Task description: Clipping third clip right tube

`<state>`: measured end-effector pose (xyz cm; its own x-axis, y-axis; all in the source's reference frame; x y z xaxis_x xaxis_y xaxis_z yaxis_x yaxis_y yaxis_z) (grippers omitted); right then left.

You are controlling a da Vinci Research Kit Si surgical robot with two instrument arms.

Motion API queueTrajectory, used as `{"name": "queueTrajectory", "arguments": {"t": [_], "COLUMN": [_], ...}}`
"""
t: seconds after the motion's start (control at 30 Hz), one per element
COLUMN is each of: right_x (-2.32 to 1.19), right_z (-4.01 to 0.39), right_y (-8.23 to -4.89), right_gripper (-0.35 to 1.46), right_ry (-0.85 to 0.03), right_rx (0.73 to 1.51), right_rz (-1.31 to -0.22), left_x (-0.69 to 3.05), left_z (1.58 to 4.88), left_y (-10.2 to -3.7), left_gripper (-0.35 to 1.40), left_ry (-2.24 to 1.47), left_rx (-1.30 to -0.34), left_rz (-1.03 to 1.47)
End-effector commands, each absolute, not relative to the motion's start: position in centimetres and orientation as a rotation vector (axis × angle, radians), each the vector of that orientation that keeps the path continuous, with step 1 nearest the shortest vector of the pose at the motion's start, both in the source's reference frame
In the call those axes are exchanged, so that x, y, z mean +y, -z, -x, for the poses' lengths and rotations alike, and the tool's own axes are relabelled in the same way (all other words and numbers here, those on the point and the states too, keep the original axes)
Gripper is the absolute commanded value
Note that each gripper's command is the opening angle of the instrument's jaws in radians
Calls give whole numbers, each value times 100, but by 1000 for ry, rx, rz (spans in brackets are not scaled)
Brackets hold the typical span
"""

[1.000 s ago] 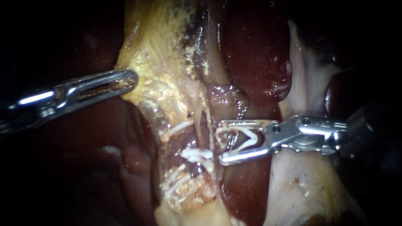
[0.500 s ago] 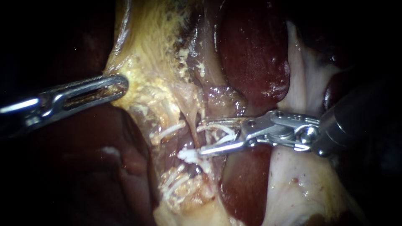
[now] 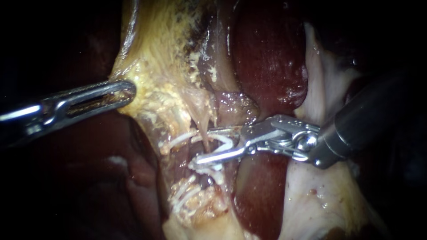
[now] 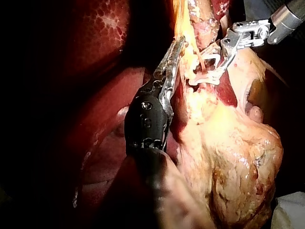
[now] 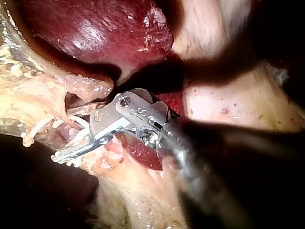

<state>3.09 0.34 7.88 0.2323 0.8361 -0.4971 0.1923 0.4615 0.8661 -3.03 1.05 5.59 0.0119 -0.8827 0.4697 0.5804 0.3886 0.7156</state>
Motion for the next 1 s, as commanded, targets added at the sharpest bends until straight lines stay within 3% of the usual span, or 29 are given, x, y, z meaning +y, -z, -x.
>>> {"name": "queueTrajectory", "arguments": {"t": [0.03, 0.33, 0.57, 0.63, 0.73, 1.0], "right_x": [33, 30, 35, 37, 39, 41], "right_z": [-312, -334, -332, -330, -320, -312], "right_y": [-786, -781, -787, -789, -791, -793], "right_gripper": [51, 48, 43, 30, -35, -35], "right_ry": [-565, -566, -621, -647, -683, -714], "right_rx": [1291, 1298, 1280, 1271, 1216, 1184], "right_rz": [-1044, -1062, -1068, -1067, -1073, -1074], "left_x": [105, 106, 106, 106, 106, 106], "left_z": [303, 303, 303, 303, 303, 303], "left_y": [-560, -562, -565, -565, -565, -565], "left_gripper": [-35, -35, -35, -35, -35, -35], "left_ry": [1180, 1180, 1179, 1179, 1179, 1179], "left_rx": [-1036, -1036, -1037, -1037, -1037, -1037], "left_rz": [-364, -365, -364, -364, -364, -364]}}
